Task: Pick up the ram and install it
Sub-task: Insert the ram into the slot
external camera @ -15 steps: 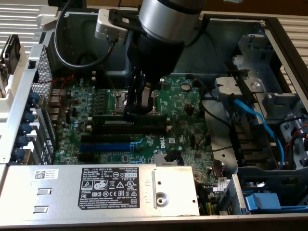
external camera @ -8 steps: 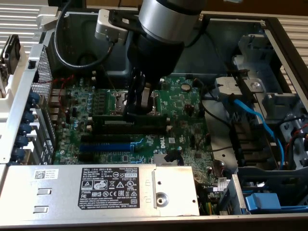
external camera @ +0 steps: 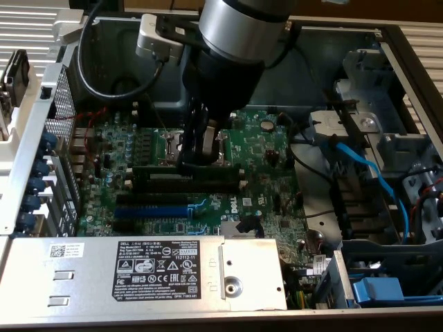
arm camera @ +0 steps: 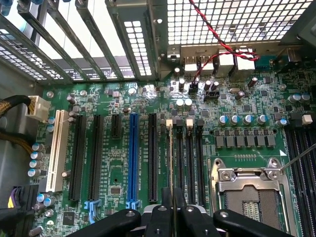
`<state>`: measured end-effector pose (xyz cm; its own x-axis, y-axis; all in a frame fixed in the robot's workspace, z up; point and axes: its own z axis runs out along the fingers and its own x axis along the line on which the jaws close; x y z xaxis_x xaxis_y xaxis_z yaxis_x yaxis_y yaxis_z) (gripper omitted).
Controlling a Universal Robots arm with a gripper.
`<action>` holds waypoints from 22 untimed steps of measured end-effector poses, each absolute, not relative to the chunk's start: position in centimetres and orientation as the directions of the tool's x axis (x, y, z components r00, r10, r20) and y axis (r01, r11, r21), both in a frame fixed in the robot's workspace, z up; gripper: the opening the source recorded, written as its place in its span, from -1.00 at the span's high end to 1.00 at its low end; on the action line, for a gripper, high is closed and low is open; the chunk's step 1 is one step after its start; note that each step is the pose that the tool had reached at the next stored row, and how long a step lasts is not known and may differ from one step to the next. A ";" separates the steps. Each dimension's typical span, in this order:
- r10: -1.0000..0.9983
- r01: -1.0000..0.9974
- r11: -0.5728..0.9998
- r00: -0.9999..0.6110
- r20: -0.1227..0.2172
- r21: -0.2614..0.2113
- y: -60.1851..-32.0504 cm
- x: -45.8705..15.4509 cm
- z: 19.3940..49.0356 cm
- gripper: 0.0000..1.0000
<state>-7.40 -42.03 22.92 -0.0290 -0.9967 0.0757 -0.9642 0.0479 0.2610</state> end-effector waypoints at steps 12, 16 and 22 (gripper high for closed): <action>-0.997 -0.964 0.042 -0.023 0.078 0.261 -42.0 -7.3 22.9 0.74; -0.997 -0.964 0.042 -0.023 0.078 0.261 -42.0 -7.3 22.9 0.74; -0.997 -0.965 0.042 -0.023 0.079 0.260 -42.0 -7.3 22.8 0.74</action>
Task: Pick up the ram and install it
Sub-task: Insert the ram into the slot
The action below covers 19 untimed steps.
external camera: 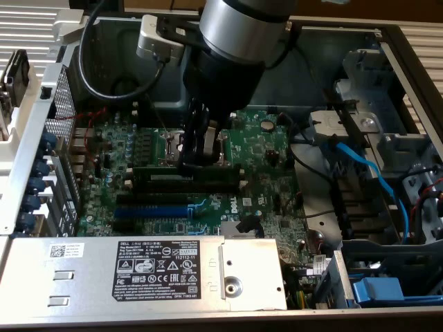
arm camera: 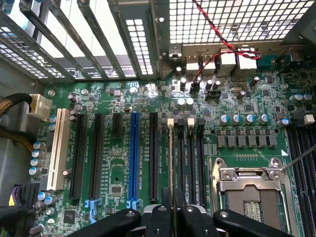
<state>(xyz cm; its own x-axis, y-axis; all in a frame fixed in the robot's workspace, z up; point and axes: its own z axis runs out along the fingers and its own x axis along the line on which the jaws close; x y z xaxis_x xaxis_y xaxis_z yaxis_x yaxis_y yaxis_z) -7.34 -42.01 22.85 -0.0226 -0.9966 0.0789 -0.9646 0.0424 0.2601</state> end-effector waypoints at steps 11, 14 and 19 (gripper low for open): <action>-0.997 -0.965 0.043 -0.023 0.079 0.259 -42.0 -7.4 22.7 0.74; -0.997 -0.965 0.043 -0.023 0.079 0.259 -41.9 -7.4 22.7 0.74; -0.997 -0.965 0.043 -0.023 0.079 0.259 -41.9 -7.4 22.7 0.74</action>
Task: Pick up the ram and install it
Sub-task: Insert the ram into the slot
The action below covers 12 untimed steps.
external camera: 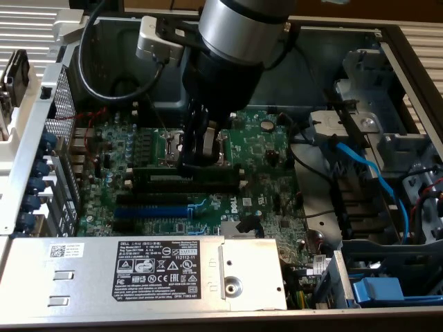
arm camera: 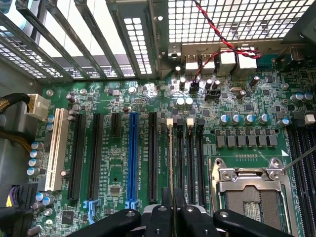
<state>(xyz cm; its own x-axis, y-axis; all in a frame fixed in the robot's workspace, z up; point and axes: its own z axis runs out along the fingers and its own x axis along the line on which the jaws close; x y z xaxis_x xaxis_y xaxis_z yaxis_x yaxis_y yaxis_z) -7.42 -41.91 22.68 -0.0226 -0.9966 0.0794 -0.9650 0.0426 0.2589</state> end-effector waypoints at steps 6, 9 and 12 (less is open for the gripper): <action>-0.997 -0.965 0.043 -0.023 0.079 0.259 -41.9 -7.5 22.7 0.74; -0.997 -0.965 0.043 -0.023 0.079 0.259 -42.0 -7.6 22.7 0.74; -0.997 -0.965 0.043 -0.023 0.079 0.259 -42.1 -7.6 22.6 0.74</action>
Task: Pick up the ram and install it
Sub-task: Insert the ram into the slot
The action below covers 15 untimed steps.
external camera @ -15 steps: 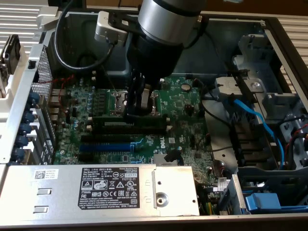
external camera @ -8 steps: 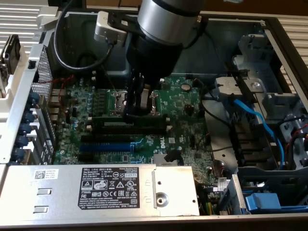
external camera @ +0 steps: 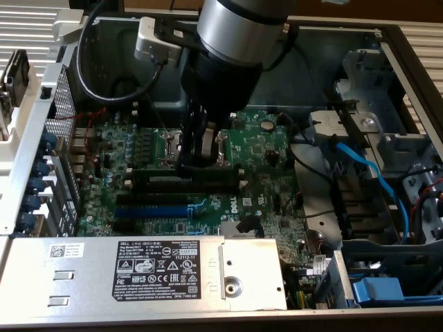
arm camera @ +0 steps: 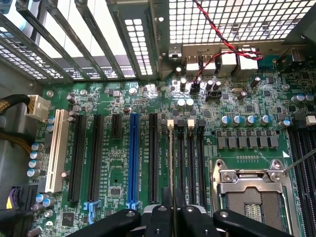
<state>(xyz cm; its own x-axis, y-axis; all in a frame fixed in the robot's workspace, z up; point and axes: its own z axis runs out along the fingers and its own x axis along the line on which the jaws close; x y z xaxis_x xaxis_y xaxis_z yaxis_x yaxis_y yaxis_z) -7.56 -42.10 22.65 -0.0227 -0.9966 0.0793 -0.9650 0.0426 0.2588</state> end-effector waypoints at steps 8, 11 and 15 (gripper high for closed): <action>-0.997 -0.965 0.043 -0.023 0.079 0.259 -42.1 -7.5 22.6 0.74; -0.997 -0.965 0.043 -0.023 0.079 0.259 -42.1 -7.5 22.7 0.74; -0.997 -0.965 0.043 -0.023 0.079 0.259 -42.1 -7.5 22.7 0.74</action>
<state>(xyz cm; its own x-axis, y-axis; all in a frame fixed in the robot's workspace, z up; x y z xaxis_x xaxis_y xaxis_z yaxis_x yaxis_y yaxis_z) -7.46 -42.14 22.66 -0.0227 -0.9966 0.0794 -0.9650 0.0426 0.2589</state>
